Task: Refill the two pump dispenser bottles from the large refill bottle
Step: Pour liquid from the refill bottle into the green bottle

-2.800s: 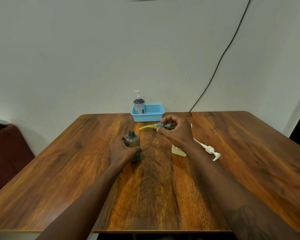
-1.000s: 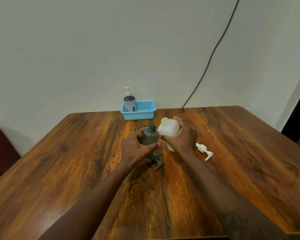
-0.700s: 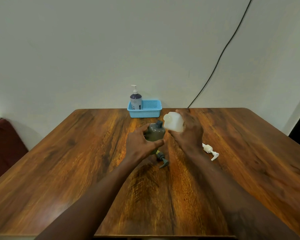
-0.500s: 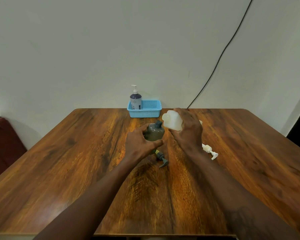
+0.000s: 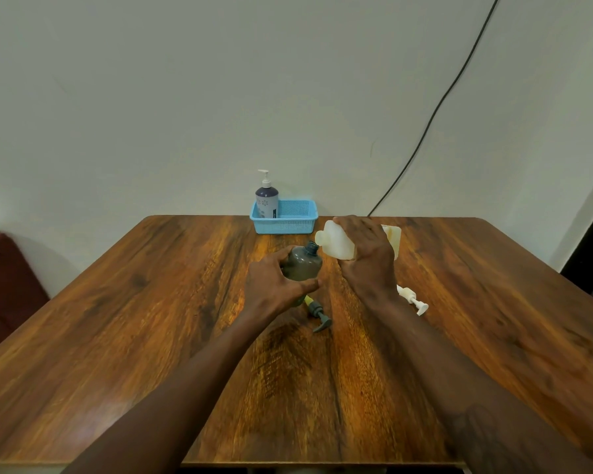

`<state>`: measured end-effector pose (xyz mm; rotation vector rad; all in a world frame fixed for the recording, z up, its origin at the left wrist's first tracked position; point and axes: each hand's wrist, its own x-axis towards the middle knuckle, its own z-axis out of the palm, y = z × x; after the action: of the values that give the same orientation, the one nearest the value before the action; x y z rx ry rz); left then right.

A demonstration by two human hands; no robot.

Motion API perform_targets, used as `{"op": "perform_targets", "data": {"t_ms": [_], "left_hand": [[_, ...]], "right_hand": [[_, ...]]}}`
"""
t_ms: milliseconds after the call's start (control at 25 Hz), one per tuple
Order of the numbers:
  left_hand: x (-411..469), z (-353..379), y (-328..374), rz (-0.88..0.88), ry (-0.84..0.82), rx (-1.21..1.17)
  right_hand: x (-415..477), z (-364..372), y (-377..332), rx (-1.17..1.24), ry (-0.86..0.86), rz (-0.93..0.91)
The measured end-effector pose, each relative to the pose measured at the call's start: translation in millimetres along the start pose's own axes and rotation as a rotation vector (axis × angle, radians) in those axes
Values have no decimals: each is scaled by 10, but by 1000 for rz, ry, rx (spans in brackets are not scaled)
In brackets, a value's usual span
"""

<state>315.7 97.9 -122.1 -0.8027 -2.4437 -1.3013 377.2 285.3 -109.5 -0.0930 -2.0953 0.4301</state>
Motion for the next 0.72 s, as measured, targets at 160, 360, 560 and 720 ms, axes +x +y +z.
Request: {"op": "perform_targets", "data": {"t_ms": [160, 360, 560, 720], "left_hand": [[8, 2, -60, 17, -23, 0], [11, -1, -98, 12, -32, 11], [-3, 28, -144, -4, -56, 24], [-7, 30, -145, 2, -61, 23]], "right_hand": [[17, -4, -11, 6, -19, -19], [8, -12, -21, 10, -45, -27], [6, -18, -11, 6, -76, -46], [14, -17, -18, -3, -96, -49]]}}
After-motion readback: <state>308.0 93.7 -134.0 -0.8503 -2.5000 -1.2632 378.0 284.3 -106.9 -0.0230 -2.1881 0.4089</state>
